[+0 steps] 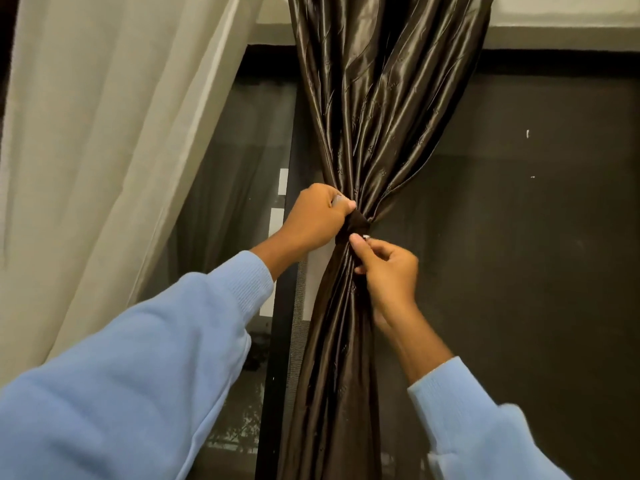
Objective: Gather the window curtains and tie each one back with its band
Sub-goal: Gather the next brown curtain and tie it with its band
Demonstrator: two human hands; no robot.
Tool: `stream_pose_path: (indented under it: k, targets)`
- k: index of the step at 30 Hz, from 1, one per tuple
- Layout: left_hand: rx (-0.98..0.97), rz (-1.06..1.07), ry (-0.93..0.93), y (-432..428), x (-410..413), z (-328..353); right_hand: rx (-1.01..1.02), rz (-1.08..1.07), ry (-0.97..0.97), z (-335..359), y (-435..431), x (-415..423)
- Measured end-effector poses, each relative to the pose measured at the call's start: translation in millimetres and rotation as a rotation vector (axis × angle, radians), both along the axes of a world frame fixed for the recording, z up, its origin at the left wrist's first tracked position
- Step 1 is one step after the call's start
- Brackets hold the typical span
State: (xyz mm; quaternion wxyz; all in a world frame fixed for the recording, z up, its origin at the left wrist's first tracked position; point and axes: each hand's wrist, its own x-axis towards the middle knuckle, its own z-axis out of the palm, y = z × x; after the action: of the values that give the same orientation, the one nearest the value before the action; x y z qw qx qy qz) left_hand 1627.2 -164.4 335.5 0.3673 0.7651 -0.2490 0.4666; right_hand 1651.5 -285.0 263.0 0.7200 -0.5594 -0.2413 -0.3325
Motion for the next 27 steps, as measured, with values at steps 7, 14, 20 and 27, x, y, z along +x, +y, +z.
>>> stream_pose_path:
  k: [7, 14, 20, 27]
  targets:
    - [0.054, 0.069, -0.013, 1.5, 1.6, -4.3, 0.084, 0.378, 0.23, -8.9, -0.4, 2.9]
    - [0.038, 0.124, -0.075, 10.5, 6.9, -3.7, 0.022, 0.223, 0.121, -35.9, 5.3, 7.1]
    - [-0.127, -0.166, -0.123, 18.2, 17.4, -23.7, -0.08, -0.043, 0.033, -49.8, 3.4, 26.6]
    - [-0.115, 0.134, -0.094, 15.5, 28.2, -90.0, -0.024, -0.165, -0.018, -55.6, 1.1, 43.0]
